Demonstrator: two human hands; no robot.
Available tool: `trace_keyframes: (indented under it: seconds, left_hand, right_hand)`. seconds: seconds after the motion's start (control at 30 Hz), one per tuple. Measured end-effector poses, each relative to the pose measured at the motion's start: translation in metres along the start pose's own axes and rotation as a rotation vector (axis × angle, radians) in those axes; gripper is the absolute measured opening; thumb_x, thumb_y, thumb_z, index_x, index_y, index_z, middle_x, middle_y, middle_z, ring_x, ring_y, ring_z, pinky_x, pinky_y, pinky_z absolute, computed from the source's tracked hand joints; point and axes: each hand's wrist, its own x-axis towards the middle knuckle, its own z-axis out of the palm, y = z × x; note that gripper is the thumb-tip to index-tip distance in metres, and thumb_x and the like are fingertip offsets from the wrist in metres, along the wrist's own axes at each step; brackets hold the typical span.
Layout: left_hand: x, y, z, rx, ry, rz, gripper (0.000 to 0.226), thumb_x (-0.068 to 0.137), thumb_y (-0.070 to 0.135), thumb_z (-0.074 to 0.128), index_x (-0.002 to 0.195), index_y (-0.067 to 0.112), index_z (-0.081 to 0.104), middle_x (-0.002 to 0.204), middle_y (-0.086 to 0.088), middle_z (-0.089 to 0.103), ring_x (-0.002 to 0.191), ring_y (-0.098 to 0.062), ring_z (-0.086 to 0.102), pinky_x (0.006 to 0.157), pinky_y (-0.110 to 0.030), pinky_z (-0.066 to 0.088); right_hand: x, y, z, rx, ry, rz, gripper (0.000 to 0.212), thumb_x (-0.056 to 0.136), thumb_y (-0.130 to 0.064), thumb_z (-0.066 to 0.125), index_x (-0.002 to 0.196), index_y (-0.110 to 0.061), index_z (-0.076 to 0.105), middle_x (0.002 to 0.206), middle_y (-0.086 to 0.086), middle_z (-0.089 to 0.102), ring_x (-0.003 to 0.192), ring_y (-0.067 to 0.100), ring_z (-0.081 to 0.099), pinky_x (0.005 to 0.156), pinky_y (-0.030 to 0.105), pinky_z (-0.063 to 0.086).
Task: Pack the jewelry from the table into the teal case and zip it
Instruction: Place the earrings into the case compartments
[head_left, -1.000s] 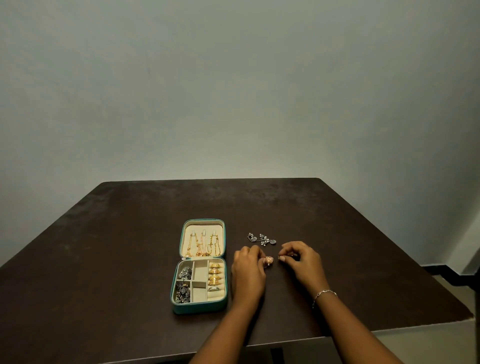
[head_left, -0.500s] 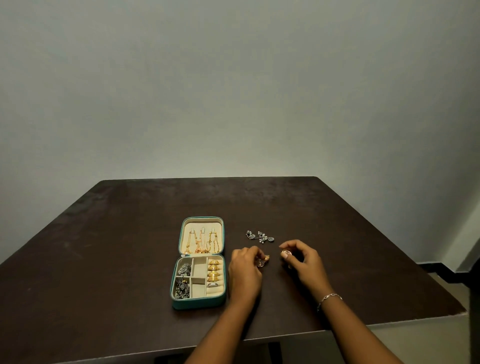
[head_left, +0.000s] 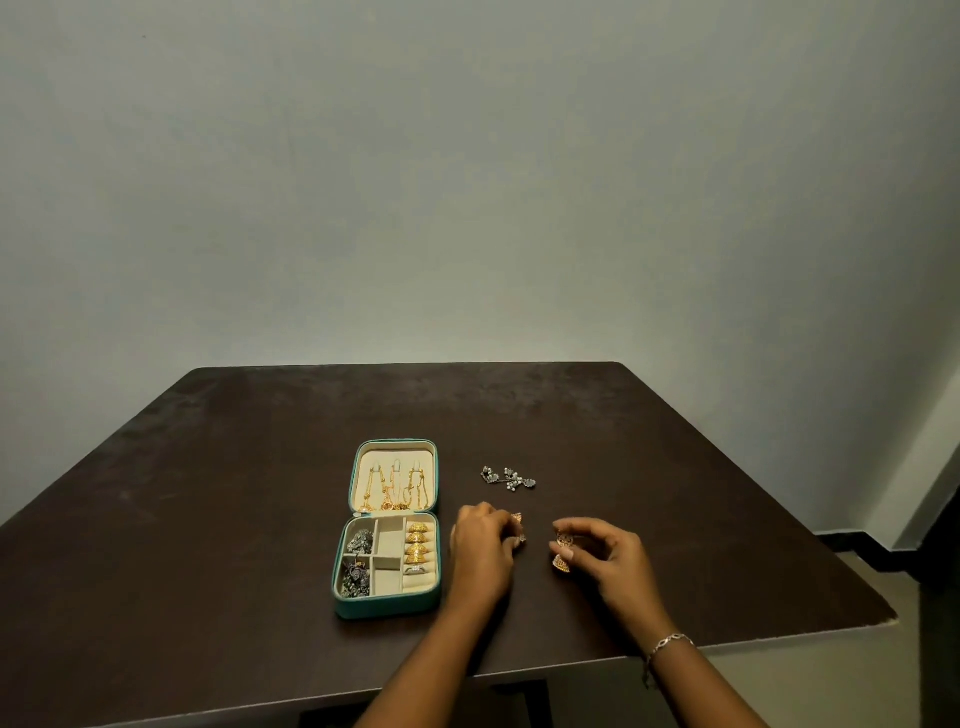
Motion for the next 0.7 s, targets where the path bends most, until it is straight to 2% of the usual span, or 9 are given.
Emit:
trace_keyframes:
  seconds: [0.07,0.13,0.23,0.3,0.4,0.57,0.63,0.7]
  left_hand:
    - [0.0,0.002,-0.002,0.002,0.002,0.008,0.015,0.089,0.024,0.054,0.1,0.021,0.064,0.108,0.003,0.057,0.107,-0.013,0.044,0.086,-0.024,0.034]
    - [-0.002,0.003,-0.002,-0.024,0.025,0.023,0.012,0.089,0.024,0.055,0.095,0.02,0.063,0.104,0.003,0.056,0.104,-0.014,0.045,0.083,-0.023,0.034]
    - [-0.006,0.005,-0.003,-0.183,0.104,0.058,0.004,0.086,0.018,0.059,0.082,0.019,0.06,0.09,0.006,0.055,0.093,-0.012,0.047,0.072,-0.018,0.032]
    - [-0.009,0.007,-0.003,-0.271,0.161,0.08,0.012,0.083,0.017,0.062,0.074,0.022,0.055,0.082,0.008,0.055,0.084,-0.007,0.045,0.066,-0.014,0.031]
    - [-0.017,0.011,-0.005,-0.373,0.196,0.066,0.022,0.083,0.018,0.064,0.069,0.028,0.05,0.08,0.004,0.057,0.076,-0.004,0.049,0.064,-0.01,0.036]
    - [-0.03,0.018,-0.009,-0.618,0.18,-0.051,0.011,0.083,0.017,0.065,0.074,0.019,0.059,0.074,0.002,0.065,0.07,-0.009,0.06,0.064,-0.031,0.049]
    - [-0.033,0.023,-0.014,-0.75,0.186,-0.054,0.008,0.085,0.011,0.062,0.082,0.018,0.059,0.076,0.0,0.067,0.073,-0.01,0.063,0.067,-0.029,0.052]
    - [-0.035,0.027,-0.02,-0.836,0.191,-0.059,0.015,0.088,0.007,0.057,0.092,0.02,0.06,0.077,-0.002,0.067,0.073,-0.008,0.065,0.067,-0.022,0.052]
  right_hand:
    - [-0.002,-0.001,0.0,0.015,0.001,-0.002,0.024,0.072,0.002,0.071,0.085,-0.018,0.07,0.095,0.0,0.069,0.091,0.013,0.065,0.079,0.022,0.053]
    - [-0.004,0.0,-0.001,0.043,0.017,0.001,0.025,0.071,0.004,0.071,0.084,-0.017,0.071,0.095,0.002,0.069,0.091,0.016,0.066,0.08,0.025,0.053]
    - [-0.006,-0.002,-0.003,0.08,0.036,0.008,0.025,0.07,0.007,0.07,0.084,-0.015,0.071,0.094,0.006,0.07,0.09,0.021,0.066,0.082,0.033,0.054]
    - [-0.006,-0.005,-0.003,0.111,0.037,0.015,0.026,0.072,0.01,0.068,0.083,-0.013,0.07,0.092,0.011,0.07,0.087,0.025,0.067,0.08,0.035,0.055]
    - [-0.006,-0.009,-0.003,0.14,0.032,0.017,0.026,0.073,0.01,0.066,0.084,-0.014,0.069,0.091,0.013,0.069,0.084,0.023,0.067,0.076,0.029,0.055]
    - [-0.006,-0.011,-0.001,0.205,0.001,0.044,0.029,0.072,0.008,0.066,0.092,-0.014,0.068,0.1,0.01,0.069,0.098,0.024,0.065,0.09,0.038,0.051]
    - [-0.007,-0.015,-0.001,0.206,-0.012,0.039,0.029,0.072,0.008,0.065,0.09,-0.014,0.068,0.099,0.012,0.069,0.098,0.025,0.065,0.09,0.039,0.051]
    - [-0.008,-0.019,-0.003,0.201,-0.018,0.03,0.027,0.073,0.01,0.064,0.088,-0.012,0.068,0.097,0.013,0.069,0.095,0.026,0.065,0.087,0.036,0.053]
